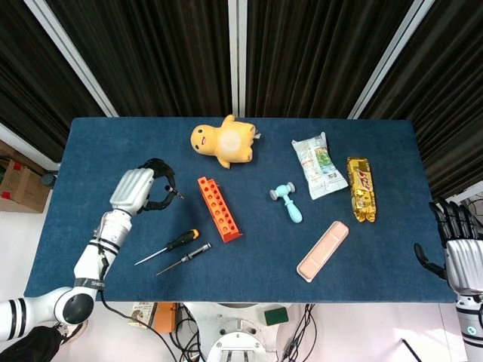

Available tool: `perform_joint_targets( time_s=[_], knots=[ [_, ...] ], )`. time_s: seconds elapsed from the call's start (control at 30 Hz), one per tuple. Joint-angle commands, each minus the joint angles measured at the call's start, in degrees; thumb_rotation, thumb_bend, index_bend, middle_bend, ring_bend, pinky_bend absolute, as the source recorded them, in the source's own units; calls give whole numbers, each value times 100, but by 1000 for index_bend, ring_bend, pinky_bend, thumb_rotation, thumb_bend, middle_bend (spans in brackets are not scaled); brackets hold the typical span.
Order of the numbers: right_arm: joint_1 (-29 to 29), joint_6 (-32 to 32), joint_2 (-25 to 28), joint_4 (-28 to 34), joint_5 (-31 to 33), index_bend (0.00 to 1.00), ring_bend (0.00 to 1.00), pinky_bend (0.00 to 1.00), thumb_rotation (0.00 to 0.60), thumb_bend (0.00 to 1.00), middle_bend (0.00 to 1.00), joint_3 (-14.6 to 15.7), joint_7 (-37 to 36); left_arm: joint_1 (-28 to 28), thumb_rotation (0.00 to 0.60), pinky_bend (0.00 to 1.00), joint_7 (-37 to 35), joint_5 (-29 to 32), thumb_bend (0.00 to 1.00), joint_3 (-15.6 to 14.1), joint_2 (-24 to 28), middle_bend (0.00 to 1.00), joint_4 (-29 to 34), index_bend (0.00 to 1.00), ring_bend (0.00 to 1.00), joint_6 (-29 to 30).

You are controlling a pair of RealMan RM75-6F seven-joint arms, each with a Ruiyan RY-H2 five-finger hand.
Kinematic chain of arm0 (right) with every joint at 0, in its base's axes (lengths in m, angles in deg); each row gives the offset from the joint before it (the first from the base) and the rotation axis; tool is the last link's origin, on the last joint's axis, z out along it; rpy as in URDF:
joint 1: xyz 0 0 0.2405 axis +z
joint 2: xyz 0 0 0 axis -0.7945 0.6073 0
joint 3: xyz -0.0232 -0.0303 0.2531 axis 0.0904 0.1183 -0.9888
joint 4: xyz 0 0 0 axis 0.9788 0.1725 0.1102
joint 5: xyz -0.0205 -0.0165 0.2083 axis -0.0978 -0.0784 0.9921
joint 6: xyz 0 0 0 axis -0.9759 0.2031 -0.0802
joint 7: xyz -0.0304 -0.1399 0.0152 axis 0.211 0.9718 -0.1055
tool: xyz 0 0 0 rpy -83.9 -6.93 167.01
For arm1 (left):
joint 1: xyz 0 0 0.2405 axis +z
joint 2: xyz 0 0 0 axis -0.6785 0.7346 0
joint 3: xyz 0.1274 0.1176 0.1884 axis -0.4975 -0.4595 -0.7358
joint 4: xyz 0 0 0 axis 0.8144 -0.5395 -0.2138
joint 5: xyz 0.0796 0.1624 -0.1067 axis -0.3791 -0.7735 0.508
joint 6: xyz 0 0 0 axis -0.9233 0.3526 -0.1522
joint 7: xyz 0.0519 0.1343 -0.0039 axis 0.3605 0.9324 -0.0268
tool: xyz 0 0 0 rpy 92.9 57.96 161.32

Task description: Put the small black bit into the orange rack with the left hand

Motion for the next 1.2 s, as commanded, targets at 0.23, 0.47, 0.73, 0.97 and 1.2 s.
perform_joint_targets(
  time_s=[0.23,0.47,0.73,0.97,1.2],
  knots=[
    [-15,44,8,-8,12,0,0,0,600,346,0,-22,-34,-448,600,306,408,322,375,197,210,338,572,640,169,-19],
    [-11,26,19,-11,6,0,0,0,600,346,0,-15,-56,-814,600,303,801,668,375,102,5,339,560,640,169,29],
    [-26,65,42,-6,-5,0,0,0,600,346,0,-20,-97,-993,600,303,989,724,375,-125,-442,330,334,640,169,232],
    [-41,96,61,2,-21,0,0,0,600,346,0,-17,-130,-1081,600,303,1033,741,378,-189,-588,329,180,640,169,299],
    [-34,65,72,8,-3,0,0,0,600,346,0,-19,-136,-1120,600,303,927,812,378,-187,-605,329,161,640,169,255]
  ],
)
